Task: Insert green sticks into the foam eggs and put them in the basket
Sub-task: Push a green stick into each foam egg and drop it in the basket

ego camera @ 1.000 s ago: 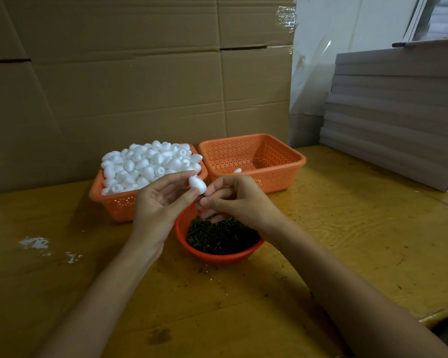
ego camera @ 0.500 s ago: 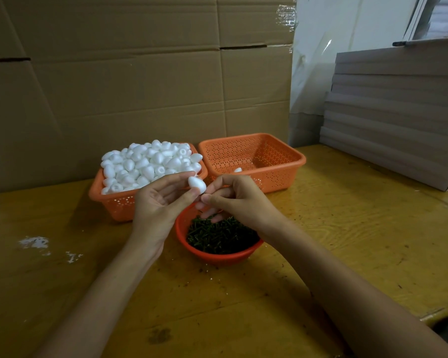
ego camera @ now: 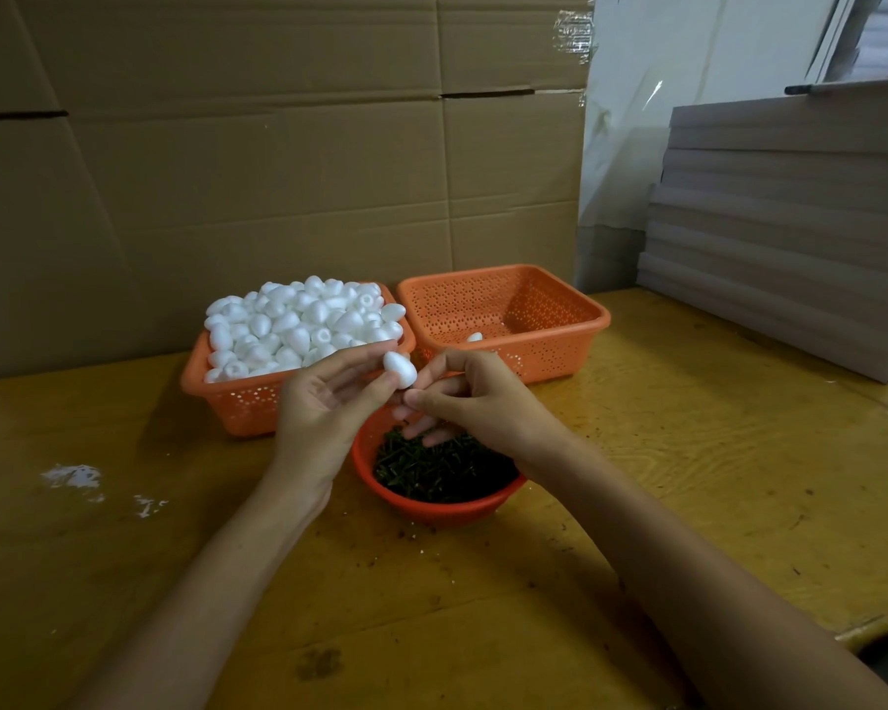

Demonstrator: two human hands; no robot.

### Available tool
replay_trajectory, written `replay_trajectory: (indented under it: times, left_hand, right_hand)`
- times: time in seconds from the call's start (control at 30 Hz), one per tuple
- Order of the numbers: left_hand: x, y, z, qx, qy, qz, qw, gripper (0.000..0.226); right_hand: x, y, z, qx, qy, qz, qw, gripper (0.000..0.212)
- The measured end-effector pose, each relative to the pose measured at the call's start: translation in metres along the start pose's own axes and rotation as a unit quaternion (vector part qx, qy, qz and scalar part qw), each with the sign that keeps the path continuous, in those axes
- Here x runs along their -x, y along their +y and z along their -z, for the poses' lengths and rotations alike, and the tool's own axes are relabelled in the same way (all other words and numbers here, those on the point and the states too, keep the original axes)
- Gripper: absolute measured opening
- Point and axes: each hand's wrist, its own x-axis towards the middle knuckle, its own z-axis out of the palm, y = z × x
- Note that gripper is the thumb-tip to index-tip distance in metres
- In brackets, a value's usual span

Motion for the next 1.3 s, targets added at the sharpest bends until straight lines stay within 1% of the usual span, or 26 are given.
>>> replay_trajectory:
  times: [0.07,0.13,0.33,0.43,0.57,0.73,0.87,1.07,1.17,1.3]
  left_hand:
    - [-0.0003,-0.0007,0.0006,0.017,-0.003,0.016,1.000,0.027]
    - [-0.0003,0.0004,0.0003,0.029,-0.007,0.023,0.999,0.031]
    - [0.0002,0.0045,-0.0010,0.036,0.004,0.038,0.999,0.038]
    - [0.0004,0.0046,-0.0001,0.022,0.014,0.038,0.999,0.034]
    - [0.0007,0.0050,-0.0011,0.014,0.019,0.037,0.999,0.033]
    - [0.0000,0.0051,-0.0011,0.051,0.009,0.039,0.998,0.024]
    - [0.0005,0.0061,-0.0015,0.049,0.015,0.042,0.998,0.031]
    - [0.0007,0.0076,-0.0031,0.052,0.020,0.054,0.997,0.048]
    - [0.0009,0.0082,-0.0034,0.047,0.016,0.050,0.997,0.041]
    - [0.0015,0.0092,-0.0051,0.064,0.016,0.049,0.997,0.020]
  right_hand:
    - [0.0002,-0.0003,0.0002,-0.004,-0.008,-0.007,1.000,0.008]
    - [0.0007,-0.0014,0.0004,-0.005,-0.015,-0.011,1.000,0.008]
    - [0.0013,-0.0043,-0.0006,-0.011,-0.023,-0.024,0.999,0.015]
    - [0.0016,-0.0044,-0.0005,0.001,-0.013,-0.018,1.000,0.013]
    - [0.0016,-0.0038,0.0017,0.026,0.002,-0.003,1.000,0.016]
    - [0.0013,-0.0045,0.0018,0.004,-0.001,-0.002,1.000,0.019]
    - [0.0014,-0.0040,0.0020,0.006,-0.011,-0.004,1.000,0.018]
    - [0.0010,-0.0023,0.0026,0.010,-0.008,0.002,1.000,0.014]
    - [0.0004,-0.0017,0.0025,0.008,-0.010,0.008,1.000,0.008]
    - [0.0000,-0.0017,0.0031,0.002,-0.020,0.007,1.000,0.012]
